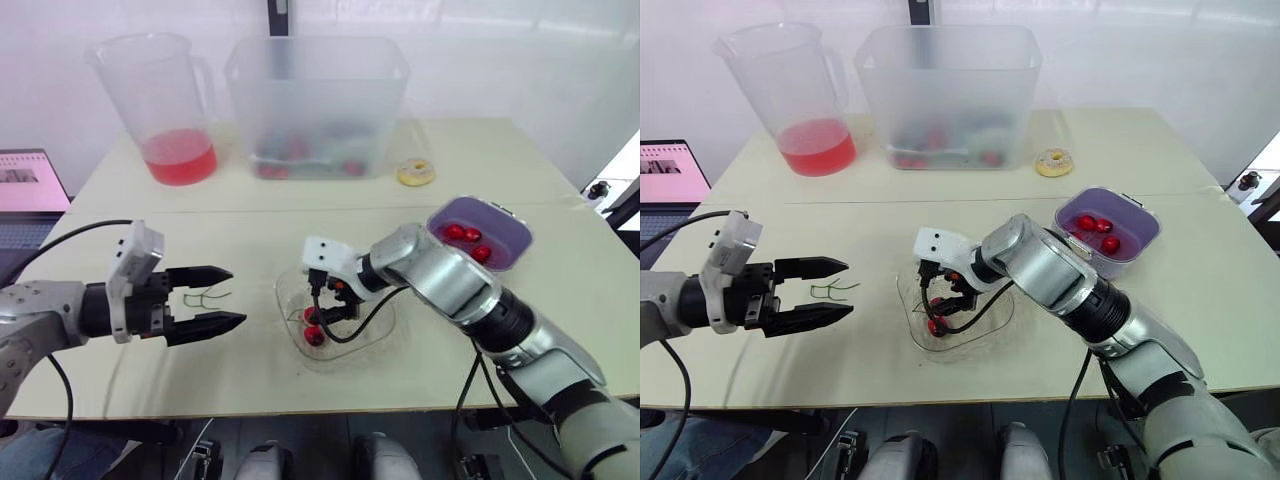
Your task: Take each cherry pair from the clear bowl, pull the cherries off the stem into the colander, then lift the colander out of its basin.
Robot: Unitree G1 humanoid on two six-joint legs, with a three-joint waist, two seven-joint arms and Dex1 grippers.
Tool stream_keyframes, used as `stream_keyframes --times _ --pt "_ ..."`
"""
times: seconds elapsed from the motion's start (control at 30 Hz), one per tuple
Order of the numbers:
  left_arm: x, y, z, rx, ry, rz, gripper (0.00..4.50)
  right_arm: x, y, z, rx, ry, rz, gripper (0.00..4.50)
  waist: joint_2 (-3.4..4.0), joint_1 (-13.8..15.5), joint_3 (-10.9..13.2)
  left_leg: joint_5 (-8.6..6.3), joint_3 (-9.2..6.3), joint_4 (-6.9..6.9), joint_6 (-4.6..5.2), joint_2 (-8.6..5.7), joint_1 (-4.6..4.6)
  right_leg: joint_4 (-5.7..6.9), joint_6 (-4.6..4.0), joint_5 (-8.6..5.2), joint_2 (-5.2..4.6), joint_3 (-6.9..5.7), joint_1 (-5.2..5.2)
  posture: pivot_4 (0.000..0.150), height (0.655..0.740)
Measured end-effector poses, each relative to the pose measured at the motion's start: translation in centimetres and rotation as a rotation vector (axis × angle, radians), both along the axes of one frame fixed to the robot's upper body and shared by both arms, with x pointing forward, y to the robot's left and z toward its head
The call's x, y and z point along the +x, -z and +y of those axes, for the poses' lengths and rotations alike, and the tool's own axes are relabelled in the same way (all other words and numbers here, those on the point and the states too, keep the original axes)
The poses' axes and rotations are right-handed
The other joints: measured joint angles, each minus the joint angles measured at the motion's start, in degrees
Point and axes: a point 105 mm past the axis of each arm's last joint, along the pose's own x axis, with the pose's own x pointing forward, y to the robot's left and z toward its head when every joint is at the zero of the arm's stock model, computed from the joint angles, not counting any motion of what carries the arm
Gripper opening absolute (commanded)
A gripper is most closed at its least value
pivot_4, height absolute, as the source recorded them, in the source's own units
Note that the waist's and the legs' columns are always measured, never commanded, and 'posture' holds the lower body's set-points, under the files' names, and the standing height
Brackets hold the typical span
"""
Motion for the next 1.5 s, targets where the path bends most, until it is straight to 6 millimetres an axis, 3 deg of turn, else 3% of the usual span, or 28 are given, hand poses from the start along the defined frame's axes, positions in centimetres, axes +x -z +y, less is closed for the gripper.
stream_keyframes --times 0.23,0.5,0.6,0.73,0.77,1.07,1.13,1.33,1.5 --pt "0.0 0.1 0.1 0.014 -0.009 0.001 4.5 0.3 2.4 -0.3 -0.036 0.044 0.033 3.97 0.0 0.0 0.0 0.0 0.01 0.0 0.0 0.0 0.0 0.0 0.0 0.0 0.0 0.0 -0.01 0.15 0.6863" --pt "0.1 0.2 0.3 0.024 -0.019 -0.002 4.5 0.5 2.5 -0.5 -0.044 0.061 0.025 3.97 0.0 0.0 0.0 0.0 0.01 0.0 0.0 0.0 0.0 0.0 0.0 0.0 0.01 0.0 -0.01 0.15 0.6863" --pt "0.2 0.2 0.3 0.025 -0.019 -0.002 4.5 0.6 2.6 -0.5 -0.045 0.067 0.028 3.15 0.0 0.0 0.0 0.0 0.01 0.0 0.0 0.0 0.0 0.0 0.0 0.0 0.01 0.0 -0.01 0.15 0.6863" --pt "0.2 0.1 0.3 0.026 -0.019 -0.004 4.5 0.7 2.7 -0.6 -0.046 0.07 0.029 1.19 0.0 0.0 0.0 0.0 0.01 0.0 0.0 0.0 0.0 0.01 0.0 0.0 0.01 0.0 -0.01 0.15 0.6863" --pt "0.2 0.1 0.2 0.026 -0.018 -0.005 4.5 0.7 2.7 -0.6 -0.047 0.07 0.029 0.9 0.0 0.0 0.0 0.0 0.01 0.0 0.0 0.0 0.0 0.01 0.0 0.0 0.01 0.0 -0.01 0.15 0.6863" --pt "0.6 -0.5 0.4 0.018 -0.024 -0.024 4.5 0.6 2.4 -1.0 -0.039 0.08 0.048 0.75 0.0 0.1 0.0 0.0 0.01 0.0 0.0 -0.01 -0.01 0.0 0.0 0.0 0.0 0.0 -0.01 0.15 0.6863" --pt "0.7 -1.0 0.2 0.009 -0.02 -0.038 4.5 0.1 1.4 -1.3 -0.014 0.077 0.064 0.75 0.0 0.1 0.0 0.0 0.0 0.0 0.0 -0.02 -0.04 -0.01 0.0 0.0 -0.01 0.0 -0.02 0.15 0.6863" --pt "1.1 -3.0 -0.7 -0.125 0.01 -0.047 4.5 -1.2 -4.1 -2.9 0.132 0.051 0.037 0.75 -0.01 0.1 0.0 0.0 -0.02 0.0 0.0 -0.01 -0.03 -0.01 0.0 0.0 -0.01 0.0 -0.01 0.15 0.6863" --pt "3.0 -6.6 -1.5 -0.359 -0.027 -0.126 4.5 -1.0 -10.5 -3.4 0.393 0.001 -0.109 0.75 -0.04 0.3 0.0 0.0 -0.02 0.03 0.01 -0.03 0.0 0.02 0.01 0.01 -0.03 0.0 0.05 0.15 0.6863"
